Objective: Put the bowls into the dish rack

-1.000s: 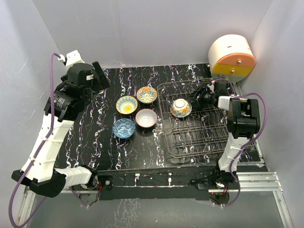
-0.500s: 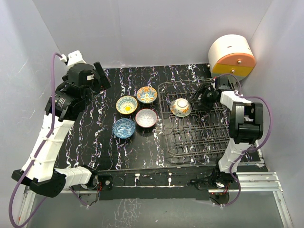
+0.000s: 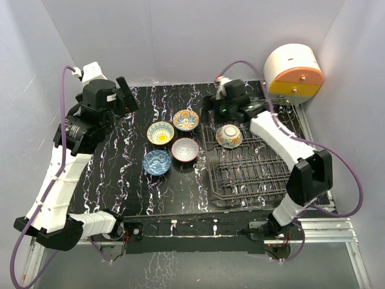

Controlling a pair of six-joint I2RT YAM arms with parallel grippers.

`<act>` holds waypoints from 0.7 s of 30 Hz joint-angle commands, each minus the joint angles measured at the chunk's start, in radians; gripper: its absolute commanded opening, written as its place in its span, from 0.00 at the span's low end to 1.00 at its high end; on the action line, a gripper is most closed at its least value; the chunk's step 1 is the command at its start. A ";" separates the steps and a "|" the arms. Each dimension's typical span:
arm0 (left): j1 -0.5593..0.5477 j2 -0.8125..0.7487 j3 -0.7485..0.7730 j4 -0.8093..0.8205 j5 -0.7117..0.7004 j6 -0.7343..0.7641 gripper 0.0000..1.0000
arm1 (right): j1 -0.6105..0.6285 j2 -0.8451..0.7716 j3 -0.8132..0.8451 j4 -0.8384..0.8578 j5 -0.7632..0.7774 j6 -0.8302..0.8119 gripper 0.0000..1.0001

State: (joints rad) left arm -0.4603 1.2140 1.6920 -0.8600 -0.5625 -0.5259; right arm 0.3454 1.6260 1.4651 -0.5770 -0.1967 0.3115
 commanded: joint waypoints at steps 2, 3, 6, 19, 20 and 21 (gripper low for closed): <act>-0.003 -0.035 0.090 0.017 -0.069 0.016 0.95 | 0.274 0.032 0.093 -0.085 0.087 -0.092 0.87; -0.003 -0.043 0.094 0.016 -0.082 0.007 0.94 | 0.323 0.053 0.110 -0.091 0.091 -0.107 0.87; -0.003 -0.078 0.093 0.022 -0.137 -0.014 0.94 | 0.437 0.107 0.138 -0.075 0.075 -0.138 0.86; -0.004 -0.218 0.078 -0.028 -0.320 -0.060 0.91 | 0.663 0.432 0.366 -0.060 0.002 -0.226 0.81; -0.003 -0.219 0.079 -0.039 -0.318 -0.068 0.91 | 0.669 0.450 0.375 -0.060 0.000 -0.229 0.81; -0.003 -0.219 0.082 -0.052 -0.317 -0.076 0.91 | 0.671 0.466 0.384 -0.064 -0.003 -0.232 0.80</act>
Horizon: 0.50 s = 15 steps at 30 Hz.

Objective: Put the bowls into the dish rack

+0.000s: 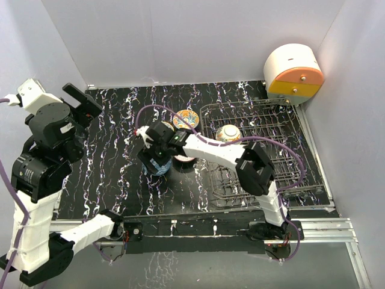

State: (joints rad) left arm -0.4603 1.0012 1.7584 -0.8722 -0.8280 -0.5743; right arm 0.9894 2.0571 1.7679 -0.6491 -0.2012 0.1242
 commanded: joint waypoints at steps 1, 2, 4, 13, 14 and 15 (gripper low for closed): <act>-0.002 -0.007 0.019 -0.048 -0.051 -0.032 0.91 | 0.030 0.051 0.088 0.002 -0.002 -0.053 0.79; -0.003 -0.006 0.020 -0.058 -0.050 -0.036 0.91 | 0.033 0.064 0.094 -0.003 -0.006 -0.060 0.78; -0.003 -0.009 0.023 -0.071 -0.055 -0.038 0.91 | 0.043 0.083 0.098 -0.010 -0.007 -0.078 0.77; -0.003 -0.007 0.001 -0.040 -0.063 0.003 0.91 | 0.072 0.121 0.076 0.001 0.066 -0.101 0.76; -0.003 -0.005 -0.003 -0.033 -0.059 0.011 0.91 | 0.073 0.128 0.079 -0.002 0.071 -0.109 0.73; -0.003 -0.004 -0.007 -0.026 -0.056 0.020 0.91 | 0.074 0.134 0.086 -0.006 0.078 -0.115 0.70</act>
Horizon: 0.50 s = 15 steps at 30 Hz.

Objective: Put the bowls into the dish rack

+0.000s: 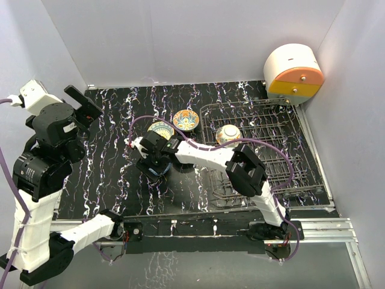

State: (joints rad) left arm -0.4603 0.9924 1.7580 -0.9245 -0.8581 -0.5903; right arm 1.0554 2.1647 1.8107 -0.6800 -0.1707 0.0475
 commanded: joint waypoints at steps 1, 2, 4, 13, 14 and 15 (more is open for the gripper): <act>-0.003 0.007 -0.008 0.031 -0.024 0.042 0.91 | 0.009 0.031 0.049 0.024 0.051 -0.042 0.69; -0.003 0.009 -0.010 0.033 -0.026 0.045 0.91 | 0.010 0.037 0.050 0.023 0.056 -0.045 0.68; -0.003 0.008 -0.014 0.038 -0.024 0.050 0.91 | 0.012 0.044 0.052 0.023 0.062 -0.048 0.66; -0.003 -0.011 -0.036 0.056 -0.031 0.058 0.91 | 0.024 0.047 0.050 0.022 0.123 -0.072 0.38; -0.003 -0.015 -0.039 0.057 -0.034 0.056 0.91 | 0.025 0.045 0.052 0.021 0.123 -0.075 0.30; -0.003 -0.019 -0.040 0.056 -0.035 0.055 0.91 | 0.026 0.041 0.058 0.016 0.115 -0.080 0.20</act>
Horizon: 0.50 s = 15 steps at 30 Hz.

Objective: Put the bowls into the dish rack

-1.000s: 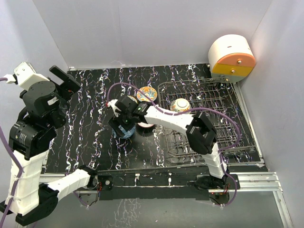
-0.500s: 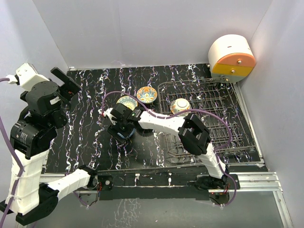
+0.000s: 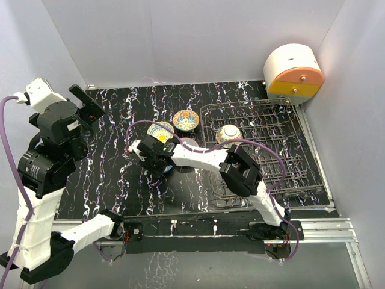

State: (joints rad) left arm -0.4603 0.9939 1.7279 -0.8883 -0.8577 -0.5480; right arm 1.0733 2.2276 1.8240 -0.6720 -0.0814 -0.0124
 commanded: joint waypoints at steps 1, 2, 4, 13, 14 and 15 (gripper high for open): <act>-0.003 -0.023 -0.011 0.019 -0.039 0.010 0.91 | 0.009 -0.026 0.051 0.002 0.011 -0.026 0.10; -0.003 -0.025 -0.011 0.017 -0.040 0.008 0.91 | 0.009 -0.033 0.057 -0.003 -0.012 -0.032 0.08; -0.003 -0.031 -0.013 0.016 -0.048 0.005 0.91 | 0.010 -0.056 0.069 -0.008 -0.080 -0.036 0.08; -0.003 -0.027 -0.013 0.034 -0.063 0.017 0.91 | -0.032 -0.237 0.132 0.005 -0.393 0.082 0.08; -0.003 -0.024 -0.013 0.039 -0.062 0.020 0.91 | -0.054 -0.260 0.121 0.019 -0.429 0.113 0.08; -0.003 -0.022 -0.013 0.043 -0.060 0.024 0.91 | -0.086 -0.290 0.101 0.043 -0.467 0.147 0.08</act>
State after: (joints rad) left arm -0.4603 0.9627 1.7184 -0.8719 -0.8886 -0.5434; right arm 1.0672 2.1395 1.8839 -0.7258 -0.3614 0.0223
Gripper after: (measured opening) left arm 0.909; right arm 0.111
